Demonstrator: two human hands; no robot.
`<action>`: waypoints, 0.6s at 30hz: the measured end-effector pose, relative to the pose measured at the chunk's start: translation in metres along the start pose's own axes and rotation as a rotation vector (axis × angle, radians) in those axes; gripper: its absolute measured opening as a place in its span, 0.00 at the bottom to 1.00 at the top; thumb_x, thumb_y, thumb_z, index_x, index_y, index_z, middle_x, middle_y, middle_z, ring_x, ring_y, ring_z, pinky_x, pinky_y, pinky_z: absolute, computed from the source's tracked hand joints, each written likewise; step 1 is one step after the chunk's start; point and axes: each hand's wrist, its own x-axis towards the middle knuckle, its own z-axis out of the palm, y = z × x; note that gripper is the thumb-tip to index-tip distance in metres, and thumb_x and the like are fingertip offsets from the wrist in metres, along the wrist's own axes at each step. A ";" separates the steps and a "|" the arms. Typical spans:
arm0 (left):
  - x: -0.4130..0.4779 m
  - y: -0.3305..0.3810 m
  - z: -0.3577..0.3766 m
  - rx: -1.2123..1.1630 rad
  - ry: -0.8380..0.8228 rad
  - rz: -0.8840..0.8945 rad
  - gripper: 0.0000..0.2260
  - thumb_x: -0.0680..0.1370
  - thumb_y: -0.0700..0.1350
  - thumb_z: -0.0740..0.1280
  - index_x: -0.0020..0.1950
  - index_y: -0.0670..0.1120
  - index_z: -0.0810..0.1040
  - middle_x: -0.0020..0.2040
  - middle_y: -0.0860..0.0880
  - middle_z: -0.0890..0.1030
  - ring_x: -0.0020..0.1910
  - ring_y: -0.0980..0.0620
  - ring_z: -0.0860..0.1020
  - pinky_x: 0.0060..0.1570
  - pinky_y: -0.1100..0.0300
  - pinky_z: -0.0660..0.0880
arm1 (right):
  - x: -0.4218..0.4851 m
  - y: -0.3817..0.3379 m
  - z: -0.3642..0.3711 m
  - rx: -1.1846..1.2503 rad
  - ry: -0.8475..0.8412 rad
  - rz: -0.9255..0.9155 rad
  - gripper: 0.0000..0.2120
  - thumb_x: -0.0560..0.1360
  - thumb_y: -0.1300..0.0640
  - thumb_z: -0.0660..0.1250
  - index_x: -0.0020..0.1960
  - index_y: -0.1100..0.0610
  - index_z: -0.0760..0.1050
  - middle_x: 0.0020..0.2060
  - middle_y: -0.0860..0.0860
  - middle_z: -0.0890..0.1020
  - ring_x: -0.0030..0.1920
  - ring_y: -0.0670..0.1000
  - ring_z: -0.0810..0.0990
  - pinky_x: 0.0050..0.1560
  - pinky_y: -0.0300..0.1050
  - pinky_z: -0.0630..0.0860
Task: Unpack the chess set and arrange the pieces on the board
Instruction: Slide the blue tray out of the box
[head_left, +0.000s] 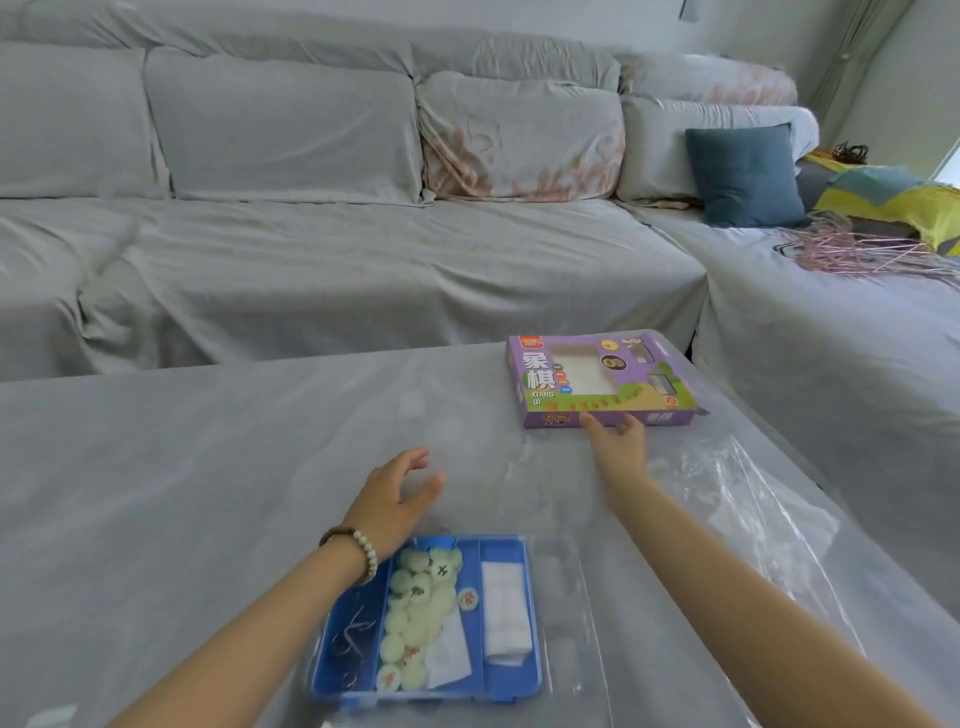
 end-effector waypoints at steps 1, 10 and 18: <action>-0.010 -0.001 -0.002 0.068 -0.015 0.025 0.24 0.77 0.58 0.59 0.70 0.52 0.64 0.66 0.54 0.69 0.67 0.53 0.65 0.65 0.58 0.64 | -0.025 0.003 0.002 -0.037 -0.116 -0.064 0.27 0.75 0.55 0.67 0.70 0.61 0.63 0.66 0.56 0.71 0.65 0.54 0.70 0.63 0.44 0.67; -0.097 -0.025 -0.025 0.644 -0.184 0.042 0.53 0.55 0.79 0.29 0.75 0.56 0.43 0.76 0.55 0.41 0.74 0.52 0.38 0.73 0.49 0.41 | -0.149 0.058 -0.008 -0.495 -0.363 -0.390 0.20 0.77 0.45 0.60 0.68 0.48 0.68 0.70 0.46 0.66 0.71 0.47 0.62 0.72 0.47 0.59; -0.160 -0.073 -0.075 0.765 -0.027 -0.007 0.45 0.62 0.75 0.31 0.75 0.55 0.41 0.76 0.55 0.39 0.75 0.53 0.39 0.72 0.54 0.44 | -0.210 0.063 0.050 -0.880 -0.530 -0.669 0.22 0.78 0.41 0.56 0.69 0.47 0.67 0.71 0.46 0.66 0.74 0.49 0.56 0.73 0.48 0.50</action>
